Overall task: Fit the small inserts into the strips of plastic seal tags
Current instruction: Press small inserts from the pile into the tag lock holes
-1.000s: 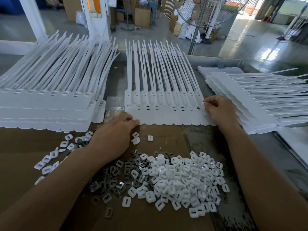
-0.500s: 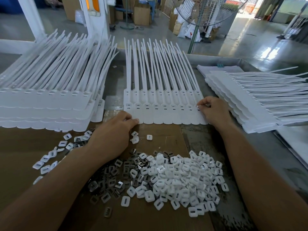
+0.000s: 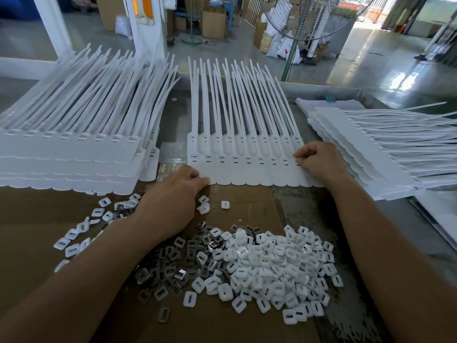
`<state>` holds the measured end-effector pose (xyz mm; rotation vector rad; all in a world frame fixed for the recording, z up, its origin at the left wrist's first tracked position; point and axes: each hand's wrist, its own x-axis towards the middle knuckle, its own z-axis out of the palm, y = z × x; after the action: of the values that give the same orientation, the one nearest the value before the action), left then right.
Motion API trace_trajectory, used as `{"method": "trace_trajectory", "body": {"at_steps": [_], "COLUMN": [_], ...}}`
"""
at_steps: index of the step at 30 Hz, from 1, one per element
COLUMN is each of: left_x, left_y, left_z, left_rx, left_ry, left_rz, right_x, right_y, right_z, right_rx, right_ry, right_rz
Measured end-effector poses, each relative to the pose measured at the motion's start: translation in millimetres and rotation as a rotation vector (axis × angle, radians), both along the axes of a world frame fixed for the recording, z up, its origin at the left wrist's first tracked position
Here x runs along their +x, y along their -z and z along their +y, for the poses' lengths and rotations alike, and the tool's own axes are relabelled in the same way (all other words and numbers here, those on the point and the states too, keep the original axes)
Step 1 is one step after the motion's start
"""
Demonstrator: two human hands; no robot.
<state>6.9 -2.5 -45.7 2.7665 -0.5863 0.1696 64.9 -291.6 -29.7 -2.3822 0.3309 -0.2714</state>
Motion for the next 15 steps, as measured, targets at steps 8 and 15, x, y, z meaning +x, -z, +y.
{"method": "trace_trajectory", "body": {"at_steps": [8, 15], "left_x": [0.6, -0.6], "left_y": [1.6, 0.7], "left_z": [1.1, 2.2], "left_rx": [-0.016, -0.01], "left_ry": [0.002, 0.008], "left_rz": [-0.007, 0.0], "right_x": [6.6, -1.2], "right_y": [-8.6, -4.7], "right_z": [2.0, 1.7], "right_rx": [0.109, 0.075], "right_ry": [0.076, 0.048], "right_rz": [0.067, 0.036]}}
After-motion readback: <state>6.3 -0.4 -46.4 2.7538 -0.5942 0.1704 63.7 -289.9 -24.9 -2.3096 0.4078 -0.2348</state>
